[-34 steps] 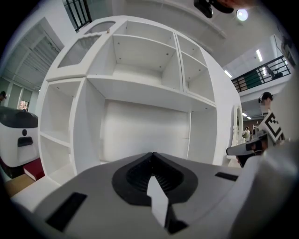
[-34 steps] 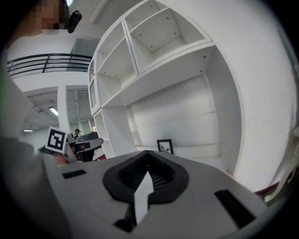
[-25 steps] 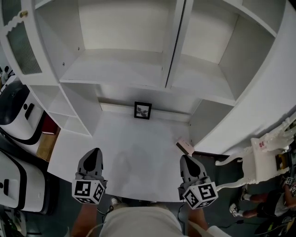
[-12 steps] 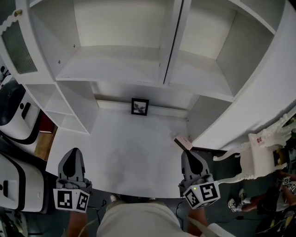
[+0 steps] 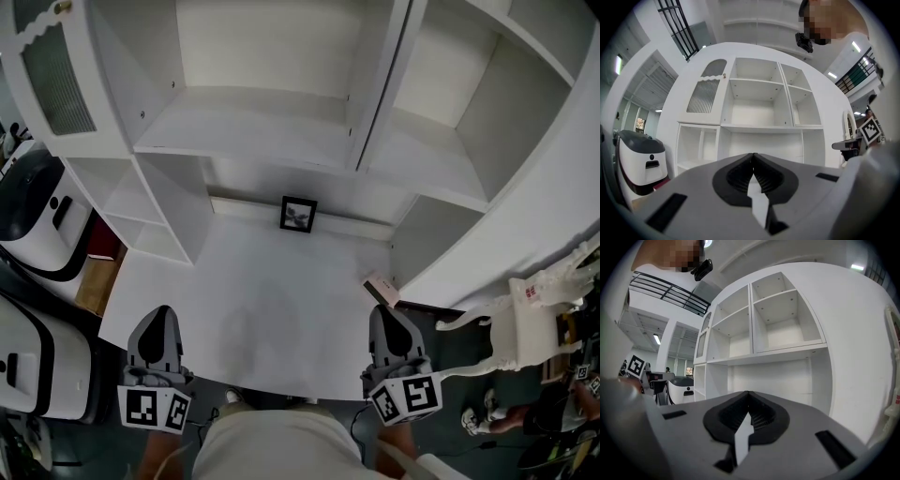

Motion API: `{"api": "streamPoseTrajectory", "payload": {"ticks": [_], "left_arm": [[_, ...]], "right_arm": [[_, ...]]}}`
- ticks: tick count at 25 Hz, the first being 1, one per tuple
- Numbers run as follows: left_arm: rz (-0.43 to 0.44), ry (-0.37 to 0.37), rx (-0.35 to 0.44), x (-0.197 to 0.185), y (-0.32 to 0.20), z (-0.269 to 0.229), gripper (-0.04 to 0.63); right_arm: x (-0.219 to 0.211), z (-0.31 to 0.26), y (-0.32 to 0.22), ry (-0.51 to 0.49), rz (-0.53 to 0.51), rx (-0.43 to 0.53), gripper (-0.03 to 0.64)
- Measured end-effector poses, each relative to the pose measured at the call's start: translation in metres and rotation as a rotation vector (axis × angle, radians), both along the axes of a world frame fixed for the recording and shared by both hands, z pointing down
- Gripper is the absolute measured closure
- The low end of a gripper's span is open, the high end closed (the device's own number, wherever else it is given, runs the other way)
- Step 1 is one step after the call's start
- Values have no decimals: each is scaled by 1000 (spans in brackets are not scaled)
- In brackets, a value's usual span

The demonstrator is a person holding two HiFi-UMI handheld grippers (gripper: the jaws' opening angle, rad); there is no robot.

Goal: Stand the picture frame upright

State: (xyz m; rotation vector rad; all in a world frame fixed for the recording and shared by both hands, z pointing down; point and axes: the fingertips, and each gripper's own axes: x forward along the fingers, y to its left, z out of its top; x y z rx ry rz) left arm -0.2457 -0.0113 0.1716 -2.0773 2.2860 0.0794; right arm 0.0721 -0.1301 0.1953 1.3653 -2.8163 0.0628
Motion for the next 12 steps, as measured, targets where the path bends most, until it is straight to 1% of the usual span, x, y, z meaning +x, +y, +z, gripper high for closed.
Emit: {"api": "streamPoseTrajectory", "payload": {"ticks": [4,8,12], "left_arm": [[2,10,4,-3,5,2,577],[-1,13,5,-3,9,4,578],[3,17,6,-2,9,6,578]], "right_arm": [[-1,-2,5,-20,16,10,607],[-1,-2,10,-45,1,5,607],[1,-1,13,-31,18,16,607]]}}
